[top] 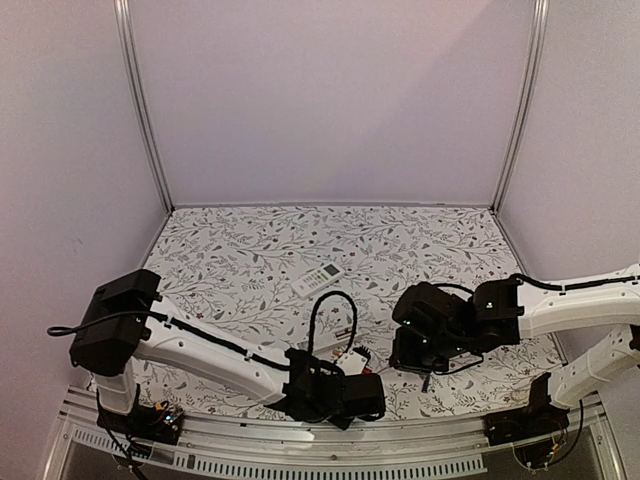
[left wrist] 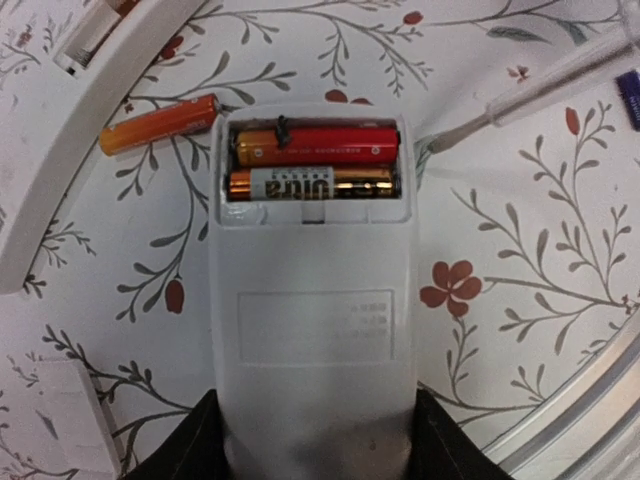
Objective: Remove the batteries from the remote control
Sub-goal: Hold the remote control without the battery cover at the center of the board, then remove the battery from the remote control without the battery cover.
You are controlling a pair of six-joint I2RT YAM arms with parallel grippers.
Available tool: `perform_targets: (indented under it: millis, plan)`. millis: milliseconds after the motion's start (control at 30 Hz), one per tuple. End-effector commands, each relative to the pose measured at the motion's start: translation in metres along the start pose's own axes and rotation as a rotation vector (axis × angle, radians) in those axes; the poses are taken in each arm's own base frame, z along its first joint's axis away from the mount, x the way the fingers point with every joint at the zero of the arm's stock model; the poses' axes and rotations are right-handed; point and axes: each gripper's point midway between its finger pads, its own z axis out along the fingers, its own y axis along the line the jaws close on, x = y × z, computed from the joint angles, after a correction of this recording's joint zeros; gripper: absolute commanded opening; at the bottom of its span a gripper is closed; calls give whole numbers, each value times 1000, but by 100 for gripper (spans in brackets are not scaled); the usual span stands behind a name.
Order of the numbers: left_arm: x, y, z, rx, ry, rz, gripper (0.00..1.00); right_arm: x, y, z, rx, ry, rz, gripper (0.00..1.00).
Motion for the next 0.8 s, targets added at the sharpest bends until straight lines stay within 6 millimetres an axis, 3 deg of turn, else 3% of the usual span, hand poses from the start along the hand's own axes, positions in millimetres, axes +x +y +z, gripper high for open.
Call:
perform_targets:
  millis: [0,200,333,467,767]
  plan:
    - [24,17,7,-8,38,157,37,-12,5,-11,-4,-57,1,0]
    - [14,15,-6,175,-11,385,38,-32,2,-27,-92,-79,-91,0]
    - [7,23,-6,211,-15,541,38,-37,13,-42,-181,-95,-227,0]
    - [1,25,-3,212,-23,693,37,-34,14,-44,-196,-88,-323,0]
    - [-5,37,11,211,-63,879,36,-10,0,-28,-198,4,-432,0]
